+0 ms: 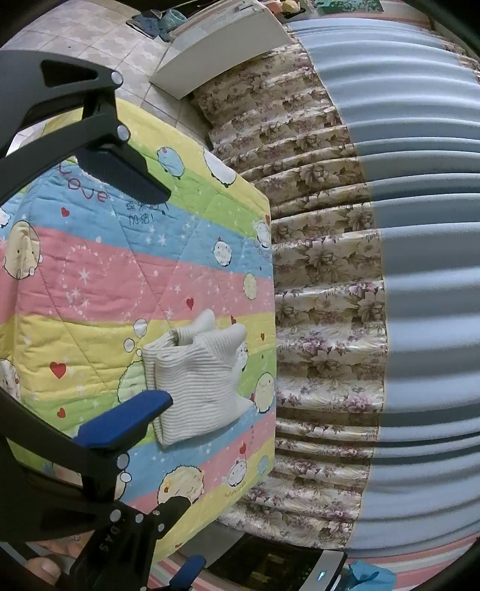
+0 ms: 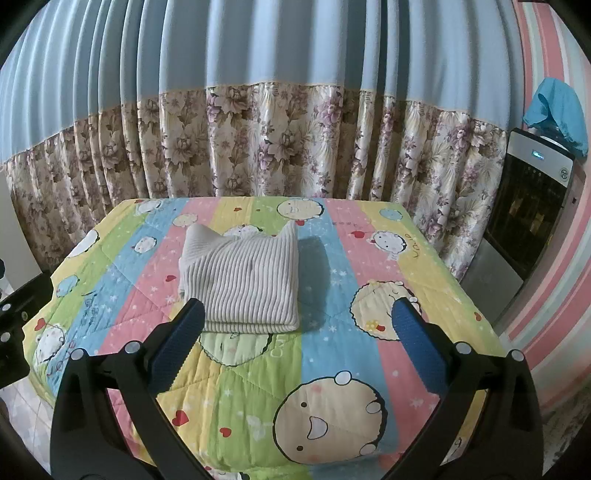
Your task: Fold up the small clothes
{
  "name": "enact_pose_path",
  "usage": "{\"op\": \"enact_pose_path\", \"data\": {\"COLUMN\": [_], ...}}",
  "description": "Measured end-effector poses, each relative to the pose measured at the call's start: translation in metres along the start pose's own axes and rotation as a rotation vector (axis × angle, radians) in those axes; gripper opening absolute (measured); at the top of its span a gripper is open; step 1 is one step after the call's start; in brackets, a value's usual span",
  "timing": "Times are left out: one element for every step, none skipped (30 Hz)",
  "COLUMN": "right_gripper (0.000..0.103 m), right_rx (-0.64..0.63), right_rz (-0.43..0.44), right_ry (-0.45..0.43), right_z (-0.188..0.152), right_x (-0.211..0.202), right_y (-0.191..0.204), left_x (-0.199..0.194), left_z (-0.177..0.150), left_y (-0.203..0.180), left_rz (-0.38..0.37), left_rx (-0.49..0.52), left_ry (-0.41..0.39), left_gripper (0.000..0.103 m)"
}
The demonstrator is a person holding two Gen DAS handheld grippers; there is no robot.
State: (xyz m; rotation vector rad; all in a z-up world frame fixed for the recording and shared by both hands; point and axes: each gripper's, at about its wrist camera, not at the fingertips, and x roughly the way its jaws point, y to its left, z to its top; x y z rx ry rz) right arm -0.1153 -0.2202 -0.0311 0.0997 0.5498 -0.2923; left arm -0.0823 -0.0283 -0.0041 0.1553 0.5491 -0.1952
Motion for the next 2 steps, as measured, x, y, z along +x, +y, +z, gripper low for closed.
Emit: {"op": "enact_pose_path", "data": {"right_gripper": [0.1,0.1], "right_rx": [0.0,0.0], "right_rz": [0.0,0.001], "right_ry": [0.001,0.001], "right_z": [0.0007,0.0009], "right_x": [0.0002,0.0003], "right_y": [-0.001,-0.0013], "left_x": [0.0001,0.0005], "left_z": [-0.0004,-0.0007], "left_y": [0.0007,0.0005], "left_rz": [-0.005,-0.007], "left_rx": [0.0,0.0], "left_ry": [0.0,0.001], "left_gripper": [0.101,0.101]}}
